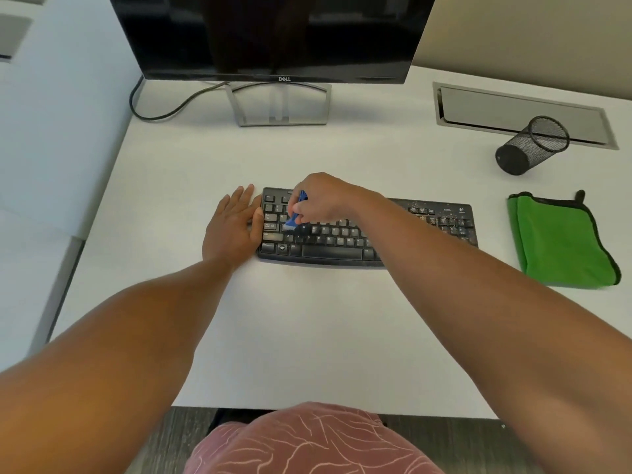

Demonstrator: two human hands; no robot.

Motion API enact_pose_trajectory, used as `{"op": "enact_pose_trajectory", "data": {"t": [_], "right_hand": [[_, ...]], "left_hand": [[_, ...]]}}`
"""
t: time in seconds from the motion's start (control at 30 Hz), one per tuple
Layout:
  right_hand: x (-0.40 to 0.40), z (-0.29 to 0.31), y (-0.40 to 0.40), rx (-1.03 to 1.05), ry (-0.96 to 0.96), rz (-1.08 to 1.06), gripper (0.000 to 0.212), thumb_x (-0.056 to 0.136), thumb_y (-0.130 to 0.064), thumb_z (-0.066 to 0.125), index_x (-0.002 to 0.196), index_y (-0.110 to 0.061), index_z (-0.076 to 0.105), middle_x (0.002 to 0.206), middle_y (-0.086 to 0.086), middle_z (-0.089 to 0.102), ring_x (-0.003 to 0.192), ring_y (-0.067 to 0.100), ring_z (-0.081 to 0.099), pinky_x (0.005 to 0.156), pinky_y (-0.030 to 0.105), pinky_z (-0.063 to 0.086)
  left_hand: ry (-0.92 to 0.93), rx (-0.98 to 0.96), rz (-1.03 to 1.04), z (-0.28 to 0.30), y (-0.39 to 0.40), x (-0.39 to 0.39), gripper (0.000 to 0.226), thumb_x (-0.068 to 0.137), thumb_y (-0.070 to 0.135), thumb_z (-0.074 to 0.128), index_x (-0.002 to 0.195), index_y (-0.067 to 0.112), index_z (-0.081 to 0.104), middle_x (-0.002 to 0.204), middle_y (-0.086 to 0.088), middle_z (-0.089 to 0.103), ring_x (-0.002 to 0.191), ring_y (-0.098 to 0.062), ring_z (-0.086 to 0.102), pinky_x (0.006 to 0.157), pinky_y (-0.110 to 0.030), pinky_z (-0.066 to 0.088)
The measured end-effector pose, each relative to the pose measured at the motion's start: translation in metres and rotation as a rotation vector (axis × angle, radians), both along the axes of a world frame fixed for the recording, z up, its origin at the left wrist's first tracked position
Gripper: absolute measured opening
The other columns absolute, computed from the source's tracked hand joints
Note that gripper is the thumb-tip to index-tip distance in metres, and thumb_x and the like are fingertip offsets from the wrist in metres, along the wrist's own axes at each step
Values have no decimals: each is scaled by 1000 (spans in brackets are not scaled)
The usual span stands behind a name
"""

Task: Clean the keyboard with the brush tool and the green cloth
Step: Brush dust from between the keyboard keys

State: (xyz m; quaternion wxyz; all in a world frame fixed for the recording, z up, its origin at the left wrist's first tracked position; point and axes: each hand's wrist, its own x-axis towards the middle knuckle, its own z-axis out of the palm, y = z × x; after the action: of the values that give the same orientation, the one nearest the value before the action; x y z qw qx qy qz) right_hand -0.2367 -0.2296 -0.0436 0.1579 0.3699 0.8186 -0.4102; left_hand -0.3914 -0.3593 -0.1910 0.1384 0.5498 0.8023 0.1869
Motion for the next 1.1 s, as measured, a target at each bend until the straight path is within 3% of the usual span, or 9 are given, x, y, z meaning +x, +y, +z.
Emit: {"op": "enact_pose_trajectory", "data": {"t": [0.13,0.33,0.43,0.63,0.73,0.8,0.93,1.0,1.1], "right_hand": [[-19,-9,-10,-29,19,30,19,91,-9,56,93,-14,73,87,-2,73,91,12,70,85,37,55],[-33,-15,-17,6,48,62,21,95,-11,52,103,-14,71,95,-3,66,91,14,63,69,22,48],[-27,-19,-12,39,-20,133,20,97,-15,52,101,-19,71,99,-3,65,96,16,63,78,29,51],[-28,-7,-5,116,-125,247,23,93,-10,49,96,-9,72,99,6,70,86,20,64,70,32,51],[-32,-8,-9,73,-58,178,22,92,-9,51,93,-14,73,92,-1,69,90,19,65,78,34,54],[-30,-12,-13,64,-37,149,21,94,-10,51,95,-17,71,90,-7,63,88,15,64,74,30,54],[-23,-15,-13,108,-102,200,21,96,-9,51,101,-14,70,88,-3,60,65,7,51,53,21,37],[-21,-13,-11,132,-131,217,21,95,-8,50,101,-12,70,89,-2,60,66,9,51,53,22,38],[-16,-13,-8,158,-177,236,24,93,-5,48,104,-4,70,107,13,65,72,18,52,61,25,41]], "left_hand": [[0,23,4,0,0,-1,54,105,39,22,152,25,46,162,1,35,153,-15,21,125,-32,12],[-11,33,-2,-2,-2,-3,55,105,42,21,150,26,48,162,3,35,153,-14,21,125,-30,12],[-15,44,1,-1,-1,-2,55,105,39,22,148,22,51,161,0,37,152,-16,24,125,-33,14],[-19,44,3,0,-1,-1,55,104,38,23,149,22,50,161,0,37,152,-17,24,125,-31,12],[-14,42,-3,-1,-1,-2,55,104,39,22,149,23,49,161,1,36,153,-16,23,125,-31,12],[-15,43,-4,-1,-1,-1,55,104,39,22,149,23,50,161,0,37,153,-16,23,125,-31,12],[-19,36,-3,0,-1,-1,57,104,40,22,148,20,51,161,-1,37,152,-18,24,125,-34,13],[-21,31,-8,0,0,-1,58,103,40,21,148,20,51,161,-2,37,152,-18,25,125,-36,14],[-21,27,-10,0,0,-2,58,103,40,21,149,19,50,161,-2,36,152,-19,24,125,-36,14]]}}
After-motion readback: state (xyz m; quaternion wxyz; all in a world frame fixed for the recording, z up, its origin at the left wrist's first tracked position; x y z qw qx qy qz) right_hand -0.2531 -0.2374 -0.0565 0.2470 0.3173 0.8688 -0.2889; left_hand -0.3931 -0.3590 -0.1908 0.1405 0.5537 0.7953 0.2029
